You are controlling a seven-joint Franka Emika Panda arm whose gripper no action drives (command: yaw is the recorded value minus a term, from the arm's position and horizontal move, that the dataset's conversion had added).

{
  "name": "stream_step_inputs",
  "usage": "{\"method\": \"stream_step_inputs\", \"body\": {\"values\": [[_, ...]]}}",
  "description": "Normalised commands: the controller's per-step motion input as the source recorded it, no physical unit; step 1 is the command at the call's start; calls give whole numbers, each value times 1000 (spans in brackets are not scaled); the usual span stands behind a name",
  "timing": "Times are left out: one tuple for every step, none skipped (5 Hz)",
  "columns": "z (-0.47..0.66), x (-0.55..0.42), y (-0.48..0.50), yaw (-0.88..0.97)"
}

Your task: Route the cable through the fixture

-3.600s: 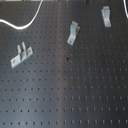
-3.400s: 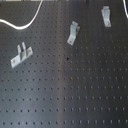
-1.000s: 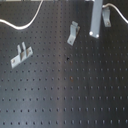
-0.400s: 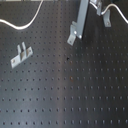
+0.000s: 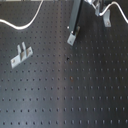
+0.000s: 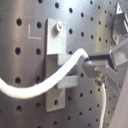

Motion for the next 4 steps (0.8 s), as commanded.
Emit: {"method": "stream_step_inputs", "body": {"values": [[83,-151,-116,49],[1,-17,-16,0],[88,-196,-180,0],[0,-8,8,0]]}}
